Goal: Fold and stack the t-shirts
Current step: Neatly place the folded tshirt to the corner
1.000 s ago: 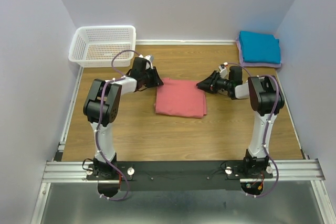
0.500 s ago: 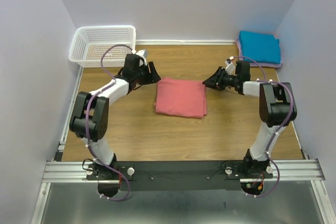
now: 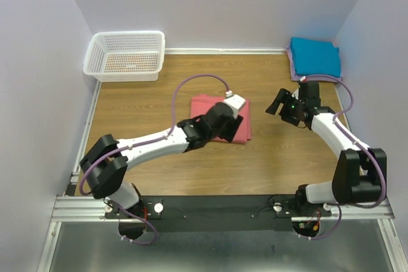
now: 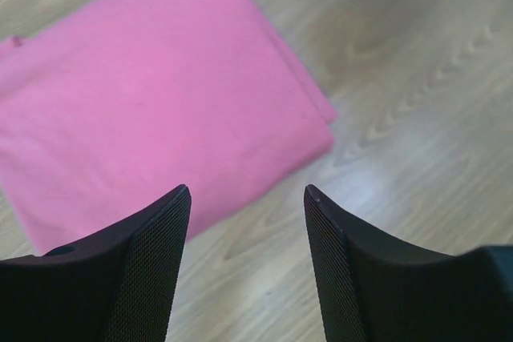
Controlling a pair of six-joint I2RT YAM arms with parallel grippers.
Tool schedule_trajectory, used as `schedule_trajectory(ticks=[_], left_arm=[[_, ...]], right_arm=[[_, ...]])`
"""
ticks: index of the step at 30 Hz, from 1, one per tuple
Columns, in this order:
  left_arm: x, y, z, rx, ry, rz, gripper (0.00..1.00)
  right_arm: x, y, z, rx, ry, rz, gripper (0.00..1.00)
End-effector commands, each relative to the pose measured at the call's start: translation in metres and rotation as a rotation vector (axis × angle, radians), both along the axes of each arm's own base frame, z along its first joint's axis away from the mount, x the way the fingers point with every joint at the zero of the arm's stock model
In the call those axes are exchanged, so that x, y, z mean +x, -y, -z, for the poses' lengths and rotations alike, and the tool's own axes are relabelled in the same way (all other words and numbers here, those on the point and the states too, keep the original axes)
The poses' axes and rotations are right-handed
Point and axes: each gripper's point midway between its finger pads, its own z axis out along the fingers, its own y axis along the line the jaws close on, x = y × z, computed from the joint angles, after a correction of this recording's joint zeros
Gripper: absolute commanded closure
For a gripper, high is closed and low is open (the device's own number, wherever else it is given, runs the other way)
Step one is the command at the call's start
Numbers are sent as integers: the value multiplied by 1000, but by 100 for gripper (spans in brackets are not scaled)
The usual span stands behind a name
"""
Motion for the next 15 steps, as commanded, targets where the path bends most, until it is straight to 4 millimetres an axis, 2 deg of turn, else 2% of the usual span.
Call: schedule_trajectory(ticks=[1,2,3,5,7,8,11,15], left_arm=[[-14,25,11,147,98,50,35],[-15,34,19,182,109,72,35],[-27,45,25,203,118,115,35],[-31,58,41,250,127,146,35],[-38,70,47,264,128,175,35],[-38,72,61,291,116,182,35],[-42,79,76,320,109,202,35],[-38,78,89,356,118,187,36]], right_arm=[[-46,33,20,-133,-137,127,12],[-55,33,26,-119,-158,136,10],[-59,32,25,-115,-158,141,9],[-70,32,33,-113,-196,144,8],[-78,33,37,-121,-216,144,5],[-81,33,38,-122,-223,144,4],[-90,34,39,-116,-228,154,1],[-96,27,39,-85,-227,133,1]])
